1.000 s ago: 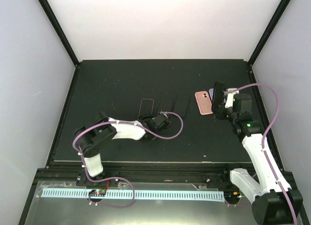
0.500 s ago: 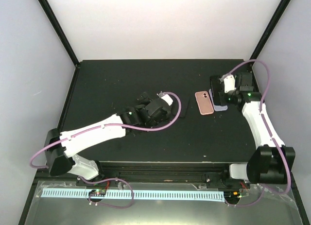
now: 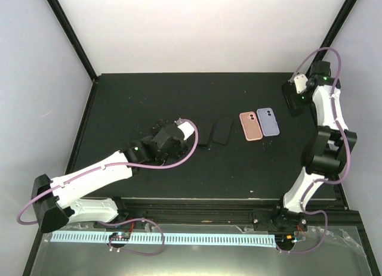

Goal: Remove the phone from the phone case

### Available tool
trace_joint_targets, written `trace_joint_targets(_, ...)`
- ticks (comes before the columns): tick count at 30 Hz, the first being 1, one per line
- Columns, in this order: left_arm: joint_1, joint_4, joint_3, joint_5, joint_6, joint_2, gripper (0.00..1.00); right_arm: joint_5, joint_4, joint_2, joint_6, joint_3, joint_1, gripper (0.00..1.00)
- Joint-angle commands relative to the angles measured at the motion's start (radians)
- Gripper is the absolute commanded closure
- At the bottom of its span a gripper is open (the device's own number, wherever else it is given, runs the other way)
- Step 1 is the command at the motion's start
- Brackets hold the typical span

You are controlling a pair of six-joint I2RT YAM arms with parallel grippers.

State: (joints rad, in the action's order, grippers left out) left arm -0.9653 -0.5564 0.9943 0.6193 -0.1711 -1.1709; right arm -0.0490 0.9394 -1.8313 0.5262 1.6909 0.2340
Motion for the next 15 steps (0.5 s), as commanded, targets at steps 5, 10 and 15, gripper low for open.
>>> trace_joint_targets(5, 0.004, 0.042, 0.004, -0.068, -0.022, 0.003, 0.01, 0.041, 0.18, -0.24, -0.049, 0.194, 0.03, 0.99)
trace_joint_targets(10, 0.004, 0.065, -0.014, -0.064, -0.033, 0.012, 0.01, 0.035, 0.265, -0.371, -0.115, 0.325, 0.03, 0.99)
trace_joint_targets(15, 0.005, 0.07, -0.017, -0.079, -0.038, 0.013, 0.01, -0.034, 0.302, -0.431, -0.149, 0.357, 0.027, 0.99)
